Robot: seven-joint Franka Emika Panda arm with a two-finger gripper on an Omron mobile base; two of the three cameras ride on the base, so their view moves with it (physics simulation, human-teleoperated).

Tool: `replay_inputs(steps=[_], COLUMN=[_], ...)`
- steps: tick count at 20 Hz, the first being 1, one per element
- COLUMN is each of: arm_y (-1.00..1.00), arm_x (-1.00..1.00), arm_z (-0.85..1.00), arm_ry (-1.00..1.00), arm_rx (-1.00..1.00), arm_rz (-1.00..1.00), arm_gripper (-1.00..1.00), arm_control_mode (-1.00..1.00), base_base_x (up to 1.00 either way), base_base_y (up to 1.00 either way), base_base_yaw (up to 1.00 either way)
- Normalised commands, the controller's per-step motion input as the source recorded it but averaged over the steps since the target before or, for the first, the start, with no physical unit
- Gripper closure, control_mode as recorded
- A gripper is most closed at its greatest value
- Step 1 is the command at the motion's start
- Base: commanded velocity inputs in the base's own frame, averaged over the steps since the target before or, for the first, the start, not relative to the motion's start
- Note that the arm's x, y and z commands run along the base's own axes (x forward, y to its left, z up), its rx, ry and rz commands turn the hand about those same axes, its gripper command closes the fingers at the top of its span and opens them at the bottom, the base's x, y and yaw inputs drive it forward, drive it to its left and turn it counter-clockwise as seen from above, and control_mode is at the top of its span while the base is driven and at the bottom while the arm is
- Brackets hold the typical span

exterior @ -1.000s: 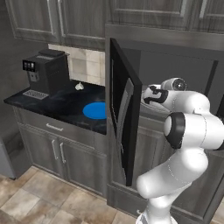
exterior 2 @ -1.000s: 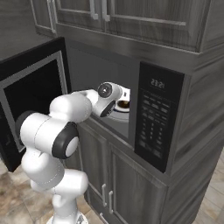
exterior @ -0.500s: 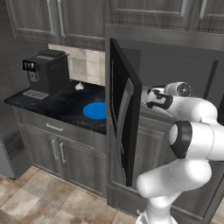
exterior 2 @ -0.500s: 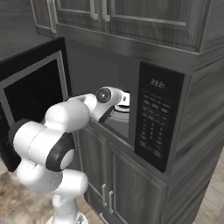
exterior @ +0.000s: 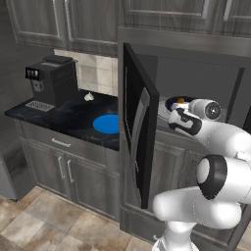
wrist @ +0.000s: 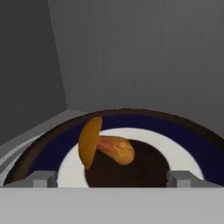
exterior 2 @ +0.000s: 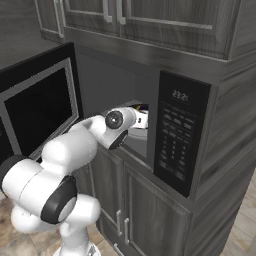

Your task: Pick the mushroom from the counter and place it in the microwave. Then turn on the microwave.

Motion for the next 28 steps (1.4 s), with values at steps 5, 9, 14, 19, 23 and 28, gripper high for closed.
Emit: replay_inputs(steps=[5,9,14,19,23,28], arm_y=[0.00,0.00,0.00,0.00,0.00,0.07], arm_x=[-0.43,-0.50,-0.53,-0.71,-0.70,-0.72], arm_z=[0.23,0.29,0.23,0.03,0.04,0.04], arm_ry=[0.00,0.00,0.00,-0.03,-0.07,-0.06], arm_rx=[0.00,0.00,0.00,-0.02,-0.03,-0.03], arm_rz=[0.00,0.00,0.00,0.00,0.00,0.00], arm_gripper=[-1.00,-1.00,-1.00,-1.00,-1.00,-1.00], arm_control_mode=[-1.00,-1.00,-1.00,-1.00,-1.00,-1.00], base_base_x=[0.00,0.00,0.00,0.00,0.00,0.00], base_base_y=[0.00,0.00,0.00,0.00,0.00,0.00], base_base_yaw=[0.00,0.00,0.00,0.00,0.00,0.00])
